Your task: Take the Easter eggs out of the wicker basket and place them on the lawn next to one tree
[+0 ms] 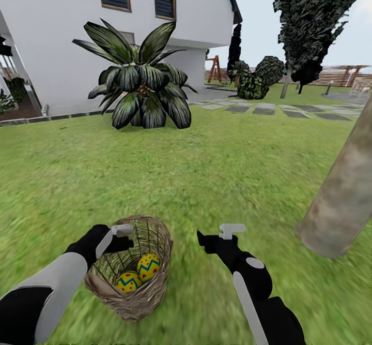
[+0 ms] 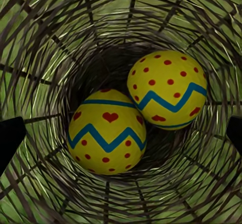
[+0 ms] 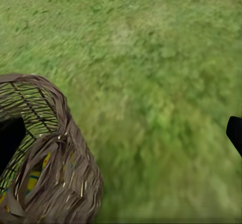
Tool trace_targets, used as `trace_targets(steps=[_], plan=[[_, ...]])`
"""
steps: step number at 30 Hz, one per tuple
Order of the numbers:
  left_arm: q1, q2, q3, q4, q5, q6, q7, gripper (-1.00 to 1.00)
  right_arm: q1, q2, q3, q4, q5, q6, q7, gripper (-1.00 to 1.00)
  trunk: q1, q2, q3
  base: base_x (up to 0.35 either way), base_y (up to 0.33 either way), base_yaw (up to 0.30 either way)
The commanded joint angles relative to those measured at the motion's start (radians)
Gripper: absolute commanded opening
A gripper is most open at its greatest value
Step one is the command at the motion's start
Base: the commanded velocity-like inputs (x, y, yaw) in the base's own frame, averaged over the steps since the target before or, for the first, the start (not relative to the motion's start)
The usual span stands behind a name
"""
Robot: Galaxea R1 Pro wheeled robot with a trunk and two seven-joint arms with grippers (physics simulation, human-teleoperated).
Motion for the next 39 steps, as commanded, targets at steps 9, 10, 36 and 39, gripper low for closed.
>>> trace_targets(steps=[9, 10, 36, 39], plan=[[0.000, 0.001, -0.002, -0.001, 0.006, 0.004, 0.000, 1.00, 0.000, 0.000, 0.001, -0.001, -0.010, 0.004, -0.009, 1.00, 0.004, -0.003, -0.036, 0.000, 0.000, 0.000], [0.000, 0.001, -0.002, -0.001, 0.006, 0.004, 0.000, 1.00, 0.000, 0.000, 0.001, -0.001, -0.010, 0.004, -0.009, 1.00, 0.004, -0.003, -0.040, 0.000, 0.000, 0.000], [0.000, -0.001, -0.003, -0.001, 0.006, -0.012, -0.001, 1.00, 0.000, 0.000, 0.001, -0.001, -0.010, 0.004, -0.009, 1.00, 0.005, -0.003, -0.047, 0.056, -0.003, 0.000], [0.000, -0.001, -0.003, -0.001, 0.006, -0.012, -0.002, 1.00, 0.000, 0.000, 0.001, -0.001, -0.010, 0.004, -0.009, 1.00, 0.005, -0.003, -0.047, 0.114, -0.092, 0.000]])
